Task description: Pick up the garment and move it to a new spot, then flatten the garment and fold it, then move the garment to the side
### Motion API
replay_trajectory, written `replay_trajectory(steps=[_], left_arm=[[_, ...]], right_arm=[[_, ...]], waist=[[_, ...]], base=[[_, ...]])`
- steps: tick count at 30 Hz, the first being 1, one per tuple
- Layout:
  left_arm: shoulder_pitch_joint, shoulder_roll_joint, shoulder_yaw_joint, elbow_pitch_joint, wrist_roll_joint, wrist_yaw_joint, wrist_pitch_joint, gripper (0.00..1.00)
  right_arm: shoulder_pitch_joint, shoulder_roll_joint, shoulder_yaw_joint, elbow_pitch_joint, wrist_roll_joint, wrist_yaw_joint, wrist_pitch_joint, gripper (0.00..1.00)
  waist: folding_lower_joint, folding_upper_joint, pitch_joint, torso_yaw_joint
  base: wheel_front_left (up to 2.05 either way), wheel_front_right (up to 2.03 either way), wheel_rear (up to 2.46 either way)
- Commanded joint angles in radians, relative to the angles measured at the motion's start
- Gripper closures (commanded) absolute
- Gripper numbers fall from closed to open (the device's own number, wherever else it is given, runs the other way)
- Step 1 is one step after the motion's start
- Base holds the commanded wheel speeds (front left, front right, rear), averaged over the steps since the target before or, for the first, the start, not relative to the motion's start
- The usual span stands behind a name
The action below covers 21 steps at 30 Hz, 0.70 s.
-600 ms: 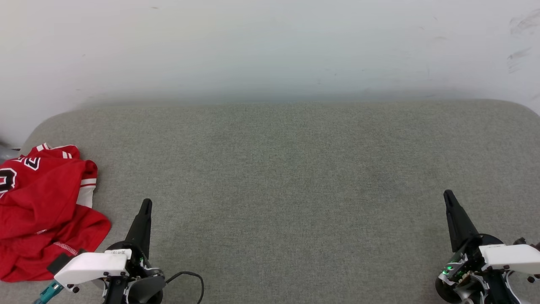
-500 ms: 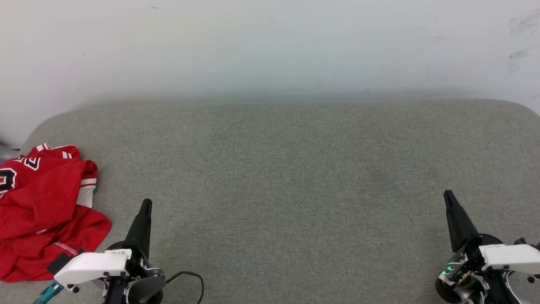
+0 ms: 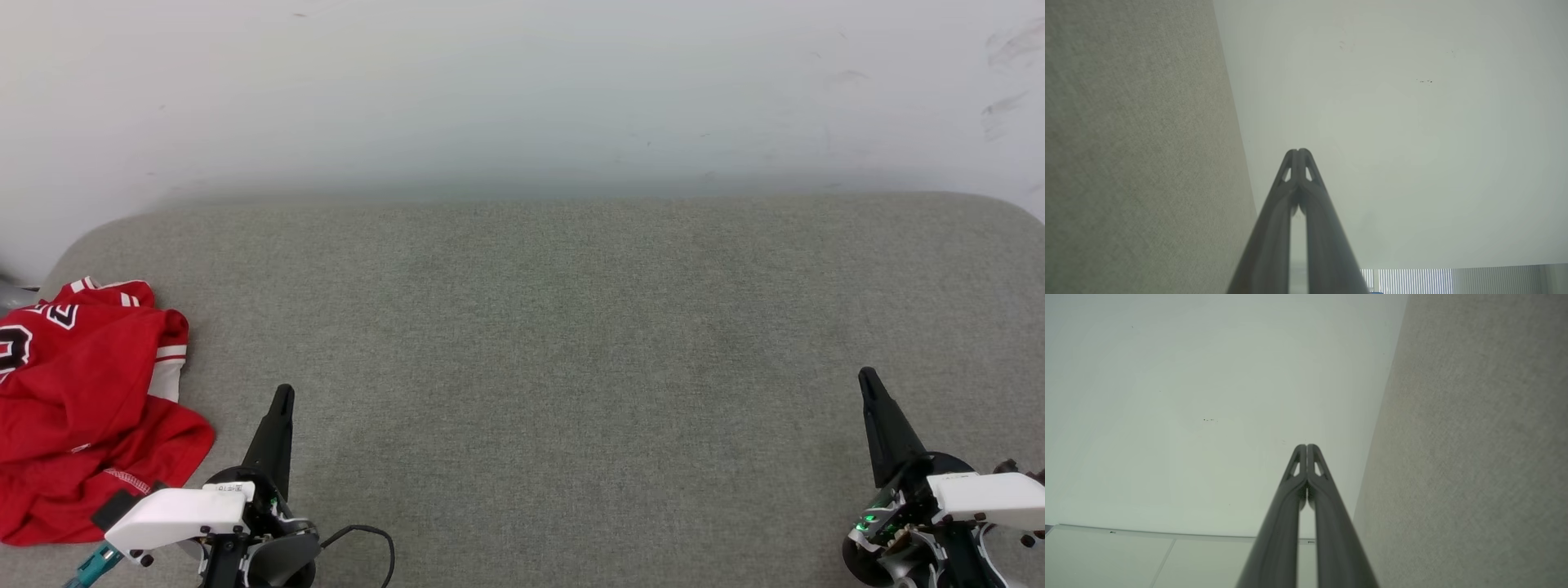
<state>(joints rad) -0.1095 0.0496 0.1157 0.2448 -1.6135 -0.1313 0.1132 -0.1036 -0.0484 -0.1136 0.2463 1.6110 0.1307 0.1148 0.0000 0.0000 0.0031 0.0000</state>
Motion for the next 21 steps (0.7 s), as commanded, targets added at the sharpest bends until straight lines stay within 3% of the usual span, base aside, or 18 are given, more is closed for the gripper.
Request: replay_trajectory(steps=[1, 13, 14, 21], left_arm=[[0.004, -0.001, 0.001, 0.0, 0.002, -0.003, 0.003, 1.0], [0.005, -0.001, 0.001, 0.0, 0.002, -0.003, 0.003, 1.0], [0.0, 0.0, 0.0, 0.0, 0.0, 0.0, 0.0, 0.0], [0.013, -0.002, -0.023, 0.008, 0.005, 0.001, -0.02, 0.0]], right_arm=[[-0.011, -0.004, 0.001, 0.0, 0.004, 0.0, -0.001, 1.0], [-0.011, -0.004, 0.001, 0.0, 0.004, 0.0, -0.001, 1.0], [0.0, 0.0, 0.0, 0.0, 0.0, 0.0, 0.0, 0.0], [0.026, 0.003, 0.016, -0.002, -0.004, 0.0, -0.021, 0.0]], waist=[[0.0, 0.0, 0.0, 0.0], [0.0, 0.0, 0.0, 0.0], [0.0, 0.0, 0.0, 0.0], [0.0001, 0.0, 0.001, -0.001]], base=[[0.0, 0.0, 0.0], [0.0, 0.0, 0.0], [0.0, 0.0, 0.0], [0.0, 0.0, 0.0]])
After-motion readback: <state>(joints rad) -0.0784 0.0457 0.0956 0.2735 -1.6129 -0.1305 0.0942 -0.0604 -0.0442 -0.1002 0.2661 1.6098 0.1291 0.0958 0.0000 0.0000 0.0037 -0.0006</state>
